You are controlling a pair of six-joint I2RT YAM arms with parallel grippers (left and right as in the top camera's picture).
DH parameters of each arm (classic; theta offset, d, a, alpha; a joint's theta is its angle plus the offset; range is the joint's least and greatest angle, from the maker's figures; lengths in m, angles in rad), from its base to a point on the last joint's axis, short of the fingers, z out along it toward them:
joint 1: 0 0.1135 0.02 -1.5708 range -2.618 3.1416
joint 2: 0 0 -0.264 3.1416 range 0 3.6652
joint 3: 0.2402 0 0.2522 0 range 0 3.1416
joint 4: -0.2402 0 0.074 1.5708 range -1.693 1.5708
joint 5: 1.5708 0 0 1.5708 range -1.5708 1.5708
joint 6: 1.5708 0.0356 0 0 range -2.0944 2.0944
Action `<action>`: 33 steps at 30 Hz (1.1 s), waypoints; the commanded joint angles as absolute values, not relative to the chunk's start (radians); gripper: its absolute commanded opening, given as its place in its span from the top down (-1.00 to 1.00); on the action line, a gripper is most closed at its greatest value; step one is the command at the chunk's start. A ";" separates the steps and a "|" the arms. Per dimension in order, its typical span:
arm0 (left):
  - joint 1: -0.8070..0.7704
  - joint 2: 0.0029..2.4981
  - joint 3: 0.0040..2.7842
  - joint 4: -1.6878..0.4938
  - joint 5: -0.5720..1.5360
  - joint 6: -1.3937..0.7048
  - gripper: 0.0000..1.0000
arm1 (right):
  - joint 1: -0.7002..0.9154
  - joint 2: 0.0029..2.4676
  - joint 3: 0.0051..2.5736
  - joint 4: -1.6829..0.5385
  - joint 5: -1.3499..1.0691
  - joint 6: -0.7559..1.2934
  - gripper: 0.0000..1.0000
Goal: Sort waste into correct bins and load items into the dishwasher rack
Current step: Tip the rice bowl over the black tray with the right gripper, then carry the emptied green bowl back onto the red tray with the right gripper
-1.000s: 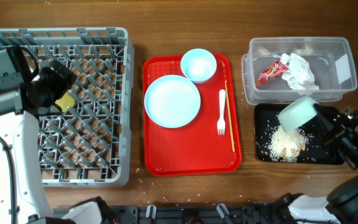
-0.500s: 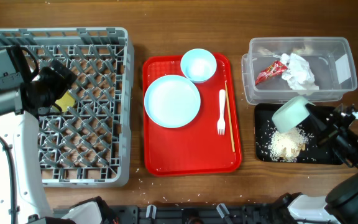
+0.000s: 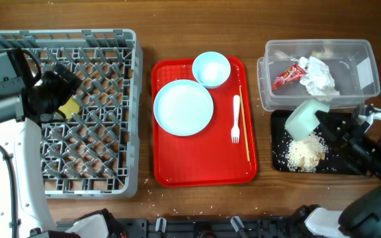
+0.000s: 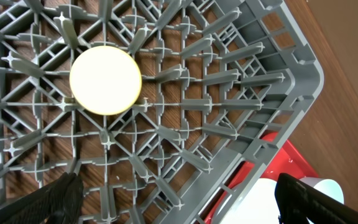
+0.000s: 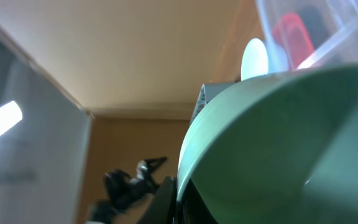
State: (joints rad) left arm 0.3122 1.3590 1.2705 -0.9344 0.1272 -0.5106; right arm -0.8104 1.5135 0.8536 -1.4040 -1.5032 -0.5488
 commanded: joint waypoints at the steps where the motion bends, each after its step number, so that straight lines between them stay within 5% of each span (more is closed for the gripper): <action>1: 0.310 1.342 1.270 -0.932 0.121 -0.506 -1.00 | -0.797 1.430 0.867 -1.389 -1.510 -0.673 0.91; 2: 0.310 1.342 1.270 -0.932 0.121 -0.506 -1.00 | -0.797 1.409 0.874 -1.374 -1.486 -0.661 0.91; 6: 0.310 1.342 1.270 -0.932 0.121 -0.506 -1.00 | -0.752 1.287 0.907 -0.970 -0.854 0.090 0.91; 7: 0.310 1.342 1.270 -0.932 0.121 -0.506 -1.00 | -0.708 1.242 0.907 -0.955 -0.768 0.139 0.91; 11: 0.310 1.342 1.270 -0.932 0.121 -0.506 -1.00 | -0.389 1.032 0.911 -0.867 -0.657 0.356 0.91; 15: 0.310 1.342 1.270 -0.932 0.121 -0.506 -1.00 | 0.020 0.971 0.911 -0.885 -0.228 0.601 0.91; 22: 0.310 1.342 1.270 -0.932 0.121 -0.506 -1.00 | 0.661 1.240 0.910 -0.759 -0.021 0.662 0.91; 33: 0.310 1.342 1.270 -0.932 0.121 -0.506 -1.00 | 0.955 1.436 0.910 -0.542 0.057 0.610 0.91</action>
State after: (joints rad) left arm 0.3122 1.3582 1.2705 -0.9340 0.1272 -0.5106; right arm 0.9298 1.4364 0.8944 -0.5995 0.0242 0.6350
